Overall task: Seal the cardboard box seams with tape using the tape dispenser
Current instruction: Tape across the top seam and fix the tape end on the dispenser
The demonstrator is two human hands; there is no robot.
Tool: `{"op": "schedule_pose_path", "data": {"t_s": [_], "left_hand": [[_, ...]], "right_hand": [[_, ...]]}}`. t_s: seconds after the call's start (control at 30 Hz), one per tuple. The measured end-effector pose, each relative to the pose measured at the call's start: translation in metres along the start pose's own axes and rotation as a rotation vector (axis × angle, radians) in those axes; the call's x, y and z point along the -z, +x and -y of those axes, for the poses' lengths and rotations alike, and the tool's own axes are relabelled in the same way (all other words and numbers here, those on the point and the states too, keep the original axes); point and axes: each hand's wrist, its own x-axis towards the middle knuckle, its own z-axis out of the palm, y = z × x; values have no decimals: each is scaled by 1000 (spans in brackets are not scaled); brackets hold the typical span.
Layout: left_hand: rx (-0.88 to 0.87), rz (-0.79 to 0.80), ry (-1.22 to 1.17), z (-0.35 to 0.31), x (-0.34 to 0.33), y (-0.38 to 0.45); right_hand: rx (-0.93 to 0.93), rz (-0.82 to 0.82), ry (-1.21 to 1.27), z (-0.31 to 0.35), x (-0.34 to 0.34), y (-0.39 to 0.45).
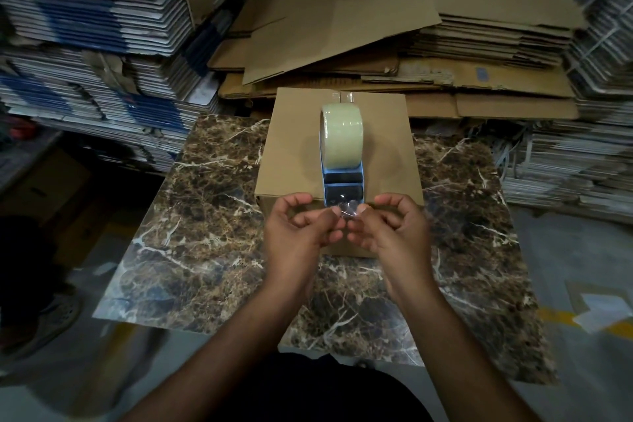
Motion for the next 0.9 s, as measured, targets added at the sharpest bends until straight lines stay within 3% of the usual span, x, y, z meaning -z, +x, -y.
{"op": "schedule_pose_path", "data": {"t_s": [0.17, 0.5, 0.9], "left_hand": [[9, 12, 42, 1, 2, 3], [98, 104, -31, 0, 8, 7], [1, 149, 131, -2, 16, 8]], "right_hand": [[-10, 46, -131, 0, -7, 5], [-4, 35, -4, -6, -1, 9], [71, 45, -101, -2, 11, 13]]}}
